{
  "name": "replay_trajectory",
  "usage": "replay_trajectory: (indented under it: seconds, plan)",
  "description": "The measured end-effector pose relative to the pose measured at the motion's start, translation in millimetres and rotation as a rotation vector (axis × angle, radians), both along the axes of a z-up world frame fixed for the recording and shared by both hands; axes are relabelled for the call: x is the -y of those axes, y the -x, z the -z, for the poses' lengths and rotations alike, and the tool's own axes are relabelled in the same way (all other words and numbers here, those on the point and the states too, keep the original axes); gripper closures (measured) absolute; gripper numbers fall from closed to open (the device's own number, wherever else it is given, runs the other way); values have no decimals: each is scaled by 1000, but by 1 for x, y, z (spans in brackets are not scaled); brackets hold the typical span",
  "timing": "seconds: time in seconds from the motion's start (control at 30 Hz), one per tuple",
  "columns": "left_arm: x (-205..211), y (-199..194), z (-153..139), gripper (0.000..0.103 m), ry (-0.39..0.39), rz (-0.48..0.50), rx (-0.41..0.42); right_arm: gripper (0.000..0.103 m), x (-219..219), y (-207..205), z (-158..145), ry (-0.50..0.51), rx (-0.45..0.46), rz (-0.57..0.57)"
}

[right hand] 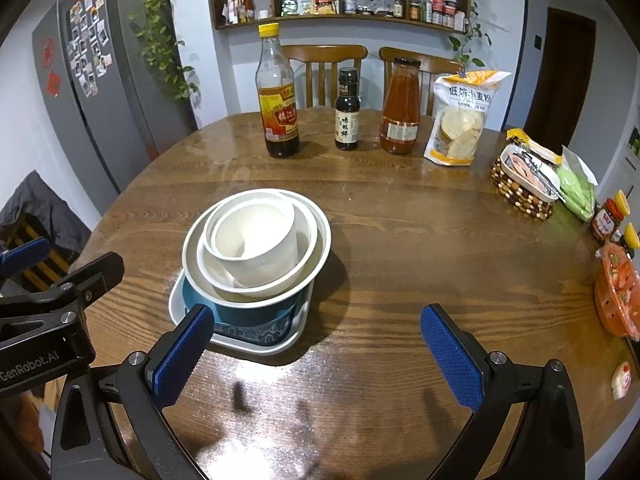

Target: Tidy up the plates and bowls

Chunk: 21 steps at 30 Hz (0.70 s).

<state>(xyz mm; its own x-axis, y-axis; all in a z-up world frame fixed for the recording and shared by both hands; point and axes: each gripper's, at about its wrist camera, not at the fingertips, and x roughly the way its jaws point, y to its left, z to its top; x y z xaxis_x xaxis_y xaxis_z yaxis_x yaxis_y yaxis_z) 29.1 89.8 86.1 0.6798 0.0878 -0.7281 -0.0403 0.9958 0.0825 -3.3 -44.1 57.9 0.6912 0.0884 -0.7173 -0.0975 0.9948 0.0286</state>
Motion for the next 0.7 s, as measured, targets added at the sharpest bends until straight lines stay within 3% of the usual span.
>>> replay_trajectory:
  seconds: [0.7]
  plan:
    - [-11,-12,25,1,-21,-22,-62,1,-2,1,2,8,-5,1]
